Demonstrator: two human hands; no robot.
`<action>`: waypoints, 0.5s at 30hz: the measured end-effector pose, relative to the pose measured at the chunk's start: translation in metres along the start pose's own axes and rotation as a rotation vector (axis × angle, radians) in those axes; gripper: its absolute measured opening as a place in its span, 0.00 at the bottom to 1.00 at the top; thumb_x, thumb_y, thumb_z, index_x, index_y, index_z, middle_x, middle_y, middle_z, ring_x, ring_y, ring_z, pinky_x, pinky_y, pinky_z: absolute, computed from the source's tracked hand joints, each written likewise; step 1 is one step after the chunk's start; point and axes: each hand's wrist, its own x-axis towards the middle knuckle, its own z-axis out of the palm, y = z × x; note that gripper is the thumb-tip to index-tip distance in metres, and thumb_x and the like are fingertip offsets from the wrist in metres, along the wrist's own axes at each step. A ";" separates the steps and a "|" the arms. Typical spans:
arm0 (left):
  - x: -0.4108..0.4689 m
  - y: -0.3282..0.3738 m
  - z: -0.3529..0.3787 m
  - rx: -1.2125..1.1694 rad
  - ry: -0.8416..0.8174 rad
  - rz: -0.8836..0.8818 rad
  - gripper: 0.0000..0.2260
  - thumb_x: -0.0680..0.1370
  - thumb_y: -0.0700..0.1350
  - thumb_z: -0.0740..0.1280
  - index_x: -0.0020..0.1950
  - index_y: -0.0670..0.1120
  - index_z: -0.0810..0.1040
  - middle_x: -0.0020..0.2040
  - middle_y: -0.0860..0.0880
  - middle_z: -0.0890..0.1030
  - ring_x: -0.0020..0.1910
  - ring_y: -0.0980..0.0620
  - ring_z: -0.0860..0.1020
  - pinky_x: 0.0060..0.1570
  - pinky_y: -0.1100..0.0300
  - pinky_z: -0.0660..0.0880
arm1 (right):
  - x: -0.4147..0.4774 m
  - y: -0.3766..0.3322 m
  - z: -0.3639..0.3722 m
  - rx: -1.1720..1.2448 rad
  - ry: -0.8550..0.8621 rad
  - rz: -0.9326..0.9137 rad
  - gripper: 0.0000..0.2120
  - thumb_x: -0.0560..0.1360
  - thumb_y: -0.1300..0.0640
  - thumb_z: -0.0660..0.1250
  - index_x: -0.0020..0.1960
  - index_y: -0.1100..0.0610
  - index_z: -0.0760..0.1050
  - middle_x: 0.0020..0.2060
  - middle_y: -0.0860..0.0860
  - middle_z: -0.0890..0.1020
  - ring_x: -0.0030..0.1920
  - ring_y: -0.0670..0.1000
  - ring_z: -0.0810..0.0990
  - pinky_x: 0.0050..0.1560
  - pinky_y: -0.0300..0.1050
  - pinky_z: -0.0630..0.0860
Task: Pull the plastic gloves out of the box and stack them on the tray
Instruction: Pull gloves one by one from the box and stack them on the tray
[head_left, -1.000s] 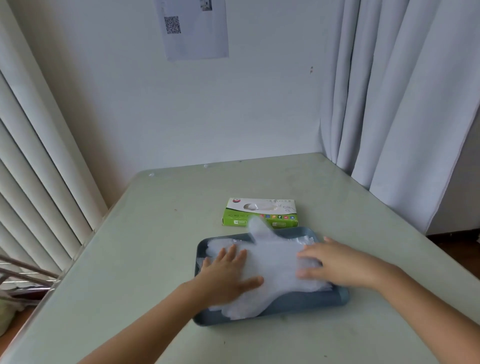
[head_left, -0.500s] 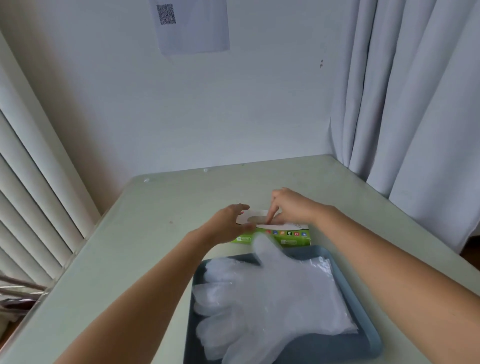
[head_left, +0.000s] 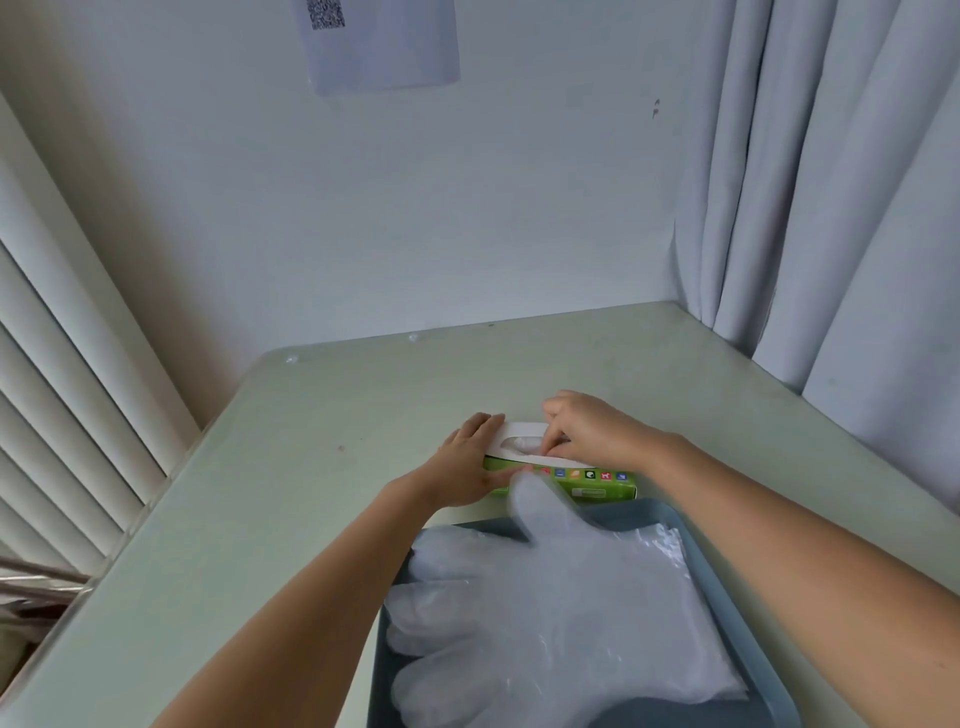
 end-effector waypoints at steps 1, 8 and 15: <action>0.000 0.000 0.000 -0.001 -0.003 -0.001 0.35 0.78 0.56 0.63 0.78 0.46 0.50 0.77 0.50 0.53 0.74 0.47 0.57 0.73 0.54 0.55 | -0.002 0.001 0.002 0.005 0.022 -0.007 0.06 0.76 0.58 0.68 0.48 0.56 0.85 0.35 0.48 0.67 0.42 0.46 0.67 0.41 0.40 0.66; -0.001 -0.001 0.001 -0.001 0.018 0.005 0.36 0.76 0.55 0.67 0.78 0.46 0.52 0.77 0.48 0.54 0.73 0.46 0.60 0.72 0.56 0.58 | -0.010 0.001 0.009 0.216 0.178 0.064 0.04 0.73 0.61 0.71 0.45 0.57 0.85 0.33 0.46 0.67 0.35 0.43 0.68 0.36 0.32 0.64; 0.002 0.000 0.002 -0.004 0.031 -0.033 0.34 0.75 0.56 0.69 0.77 0.55 0.57 0.74 0.46 0.56 0.70 0.41 0.65 0.70 0.50 0.62 | -0.012 -0.005 0.001 0.327 0.207 0.095 0.03 0.73 0.60 0.71 0.40 0.56 0.83 0.36 0.47 0.66 0.35 0.44 0.68 0.37 0.35 0.65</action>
